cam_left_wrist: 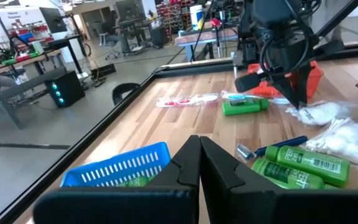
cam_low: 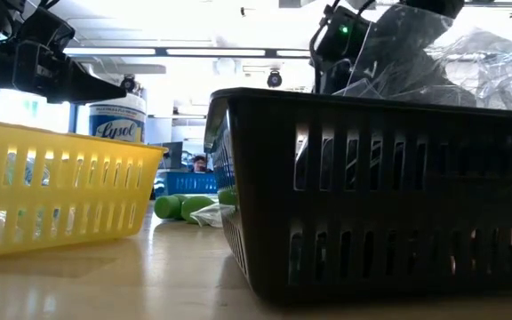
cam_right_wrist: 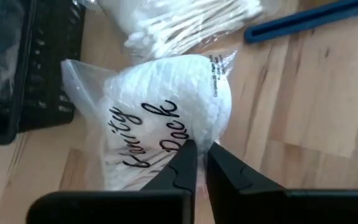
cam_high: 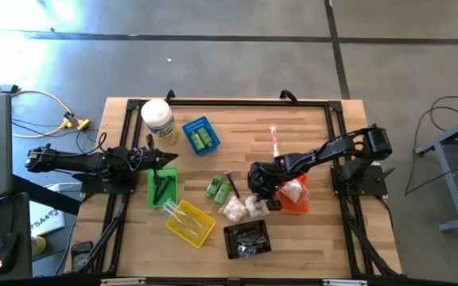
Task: Pick & Place Travel size toiletries
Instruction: Put the white cotton pack into the orange bin
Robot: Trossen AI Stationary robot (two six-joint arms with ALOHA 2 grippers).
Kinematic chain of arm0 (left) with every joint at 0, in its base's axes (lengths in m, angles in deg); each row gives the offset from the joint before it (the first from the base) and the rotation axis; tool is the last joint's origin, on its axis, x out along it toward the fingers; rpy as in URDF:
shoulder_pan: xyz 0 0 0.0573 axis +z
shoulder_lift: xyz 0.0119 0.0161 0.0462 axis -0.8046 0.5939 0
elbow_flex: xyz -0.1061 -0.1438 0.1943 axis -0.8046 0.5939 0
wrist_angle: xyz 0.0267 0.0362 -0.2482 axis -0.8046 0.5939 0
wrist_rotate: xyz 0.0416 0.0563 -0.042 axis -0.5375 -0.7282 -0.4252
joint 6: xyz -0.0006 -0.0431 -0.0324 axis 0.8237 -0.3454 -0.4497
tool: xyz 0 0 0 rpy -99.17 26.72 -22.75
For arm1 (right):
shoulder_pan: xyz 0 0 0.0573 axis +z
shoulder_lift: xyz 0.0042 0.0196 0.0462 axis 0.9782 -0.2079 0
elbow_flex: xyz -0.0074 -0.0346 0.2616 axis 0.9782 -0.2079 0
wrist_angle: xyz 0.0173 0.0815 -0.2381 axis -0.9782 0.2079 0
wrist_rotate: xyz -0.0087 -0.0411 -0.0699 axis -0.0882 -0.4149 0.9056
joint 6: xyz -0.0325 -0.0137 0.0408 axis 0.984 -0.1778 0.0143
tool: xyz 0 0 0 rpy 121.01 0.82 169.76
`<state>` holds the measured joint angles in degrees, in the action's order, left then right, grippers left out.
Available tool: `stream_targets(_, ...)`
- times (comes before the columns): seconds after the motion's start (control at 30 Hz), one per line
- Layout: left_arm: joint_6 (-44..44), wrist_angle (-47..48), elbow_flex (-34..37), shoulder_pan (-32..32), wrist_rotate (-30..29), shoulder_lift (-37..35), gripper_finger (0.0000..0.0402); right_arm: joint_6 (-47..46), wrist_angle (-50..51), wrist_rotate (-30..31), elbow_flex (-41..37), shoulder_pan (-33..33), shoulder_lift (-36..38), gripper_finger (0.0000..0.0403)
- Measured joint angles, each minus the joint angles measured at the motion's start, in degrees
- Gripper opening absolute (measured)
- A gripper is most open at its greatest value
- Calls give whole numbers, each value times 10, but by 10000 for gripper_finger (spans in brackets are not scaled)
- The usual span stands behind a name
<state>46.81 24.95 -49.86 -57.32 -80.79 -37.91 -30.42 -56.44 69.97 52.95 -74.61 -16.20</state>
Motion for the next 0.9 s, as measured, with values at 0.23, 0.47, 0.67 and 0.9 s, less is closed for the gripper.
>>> stream_targets(0.23,0,0,0,0,-2,0,0,19,106,46,75,0,2,15)
stream_targets(0.47,0,0,0,0,-2,0,0,39,239,88,165,0,15,6)
stream_targets(0.67,-5,0,0,0,-1,0,0,40,303,149,204,8,93,6)
stream_targets(0.9,-5,4,0,0,-1,0,0,-38,445,208,208,8,216,6)
